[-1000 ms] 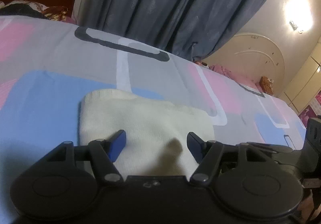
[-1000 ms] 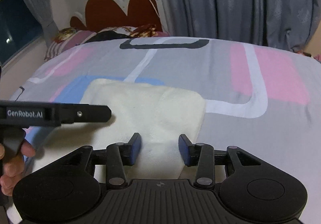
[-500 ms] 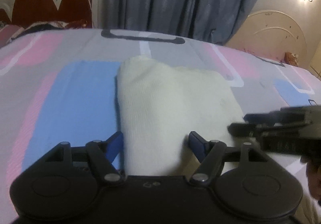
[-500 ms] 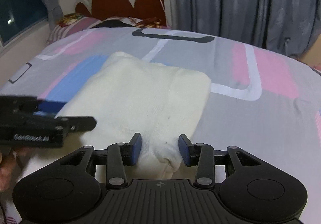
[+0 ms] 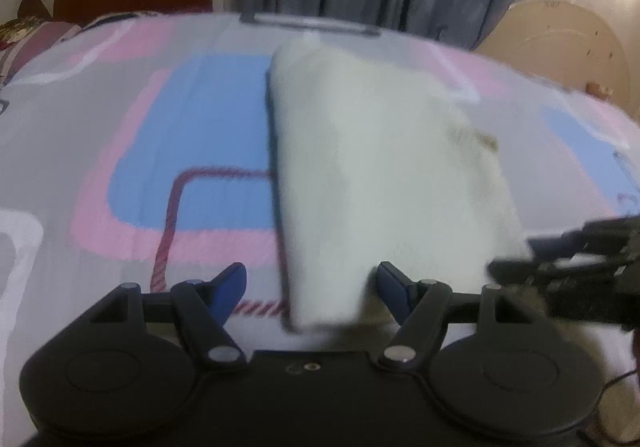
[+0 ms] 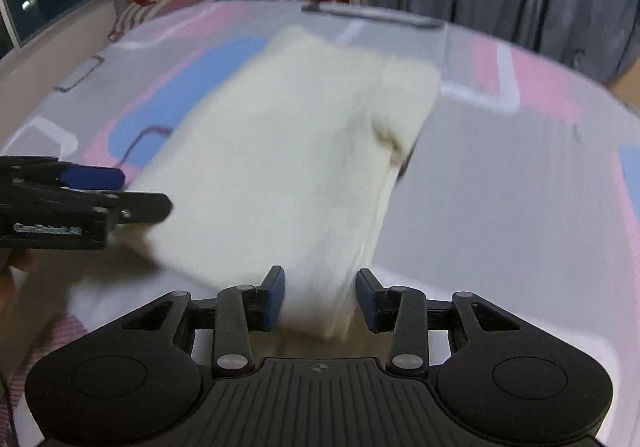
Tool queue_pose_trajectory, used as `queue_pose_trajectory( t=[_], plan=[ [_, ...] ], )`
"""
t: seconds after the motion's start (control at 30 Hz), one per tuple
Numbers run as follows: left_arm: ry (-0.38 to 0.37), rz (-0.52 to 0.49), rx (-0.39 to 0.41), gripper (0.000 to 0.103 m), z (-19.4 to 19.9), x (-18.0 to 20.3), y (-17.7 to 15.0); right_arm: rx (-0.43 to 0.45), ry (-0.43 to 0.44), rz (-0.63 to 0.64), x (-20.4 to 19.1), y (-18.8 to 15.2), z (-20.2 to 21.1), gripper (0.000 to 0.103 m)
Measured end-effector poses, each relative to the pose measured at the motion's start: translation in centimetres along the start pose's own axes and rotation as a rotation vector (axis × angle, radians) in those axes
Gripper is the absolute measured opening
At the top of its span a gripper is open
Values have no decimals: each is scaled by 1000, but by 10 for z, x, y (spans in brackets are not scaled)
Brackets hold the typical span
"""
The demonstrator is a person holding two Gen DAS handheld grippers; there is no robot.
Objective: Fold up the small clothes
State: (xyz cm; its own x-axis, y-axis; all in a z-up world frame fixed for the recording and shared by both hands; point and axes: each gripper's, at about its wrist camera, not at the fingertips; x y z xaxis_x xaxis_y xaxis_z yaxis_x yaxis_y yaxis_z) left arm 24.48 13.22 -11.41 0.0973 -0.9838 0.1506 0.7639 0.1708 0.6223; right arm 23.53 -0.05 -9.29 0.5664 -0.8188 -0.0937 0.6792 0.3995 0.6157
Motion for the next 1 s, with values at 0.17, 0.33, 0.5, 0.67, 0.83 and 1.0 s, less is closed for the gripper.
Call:
queue_pose_trajectory(
  t=[0.17, 0.33, 0.5, 0.67, 0.83, 1.0],
  plan=[
    [23, -3, 11, 78, -5, 1, -2, 10, 23, -76, 13, -1, -5, 41],
    [36, -9, 23, 78, -1, 4, -7, 39, 23, -121, 15, -10, 0, 41],
    [25, -26, 50, 75, 29, 11, -10, 52, 33, -182, 17, -12, 25, 41],
    [-12, -44, 111, 52, 79, 19, -36, 141, 49, -178, 7, -39, 88, 41],
    [-34, -52, 159, 50, 130, 32, -72, 215, 39, -209, -13, -69, 148, 24],
    [-55, -58, 205, 50, 175, 43, -95, 269, -3, -209, -36, -92, 194, 24]
  ],
)
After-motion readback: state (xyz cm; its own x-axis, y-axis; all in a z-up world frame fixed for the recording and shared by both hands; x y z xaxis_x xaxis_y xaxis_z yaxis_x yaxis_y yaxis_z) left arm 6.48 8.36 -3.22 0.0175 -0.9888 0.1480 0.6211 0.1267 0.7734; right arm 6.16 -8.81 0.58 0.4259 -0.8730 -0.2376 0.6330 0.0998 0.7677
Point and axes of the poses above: each gripper's, at about its wrist camera, not at the fingertips, and z roughly against the way its jaws point, x to its right, y to its top, and after that the axes turned 7 degrees about z, right-handed
